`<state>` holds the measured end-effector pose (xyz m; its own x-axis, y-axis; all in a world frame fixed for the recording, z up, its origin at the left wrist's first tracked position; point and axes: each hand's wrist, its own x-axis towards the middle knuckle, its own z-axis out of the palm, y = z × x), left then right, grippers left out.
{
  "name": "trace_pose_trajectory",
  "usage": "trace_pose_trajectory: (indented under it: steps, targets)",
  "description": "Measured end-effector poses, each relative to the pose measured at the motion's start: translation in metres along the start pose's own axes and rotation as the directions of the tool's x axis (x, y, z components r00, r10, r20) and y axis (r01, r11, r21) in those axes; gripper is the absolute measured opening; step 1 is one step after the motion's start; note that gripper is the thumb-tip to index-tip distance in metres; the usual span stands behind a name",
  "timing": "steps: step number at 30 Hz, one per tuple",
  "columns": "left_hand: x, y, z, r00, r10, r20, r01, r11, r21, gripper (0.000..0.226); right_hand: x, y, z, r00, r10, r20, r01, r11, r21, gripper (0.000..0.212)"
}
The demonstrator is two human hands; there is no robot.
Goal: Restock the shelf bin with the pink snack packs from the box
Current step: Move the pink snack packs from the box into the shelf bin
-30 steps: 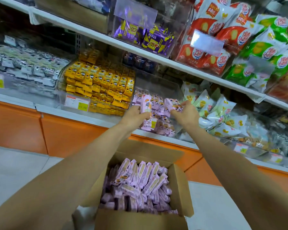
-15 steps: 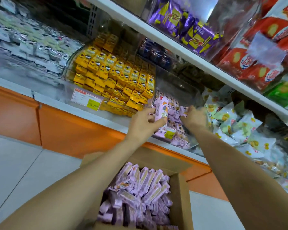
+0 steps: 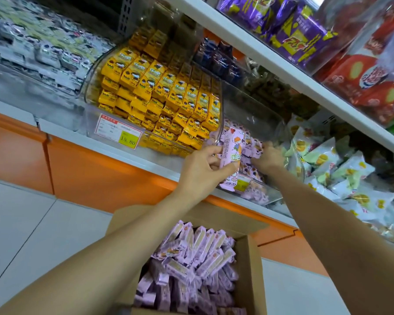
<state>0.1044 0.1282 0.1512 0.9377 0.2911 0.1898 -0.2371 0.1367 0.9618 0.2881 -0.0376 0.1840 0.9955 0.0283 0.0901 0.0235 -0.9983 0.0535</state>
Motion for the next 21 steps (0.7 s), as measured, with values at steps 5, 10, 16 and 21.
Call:
trace_pose_trajectory:
  steps: [5, 10, 16, 21]
  targets:
    - [-0.001, 0.000, -0.001, 1.000, 0.013, 0.010, -0.013, 1.000, 0.006, 0.055, -0.003, 0.009, 0.005, 0.988, -0.034, -0.152, 0.031, 0.999, -0.024, 0.023]
    - [0.001, -0.005, -0.002, 1.000, 0.008, 0.010, -0.009, 1.000, 0.006, 0.059, 0.001, 0.010, 0.009, 0.992, 0.042, -0.122, -0.017, 0.980, 0.197, 0.023]
    - [0.001, -0.004, -0.001, 1.000, 0.024, 0.011, -0.024, 1.000, 0.015, 0.052, 0.012, 0.018, 0.013, 1.000, -0.010, 0.005, 0.008, 0.960, 0.279, 0.038]
    - [0.001, 0.001, 0.001, 1.000, 0.026, -0.005, -0.025, 0.999, 0.032, 0.042, 0.007, 0.022, 0.006, 0.997, -0.056, 0.043, 0.037, 0.931, 0.362, 0.048]
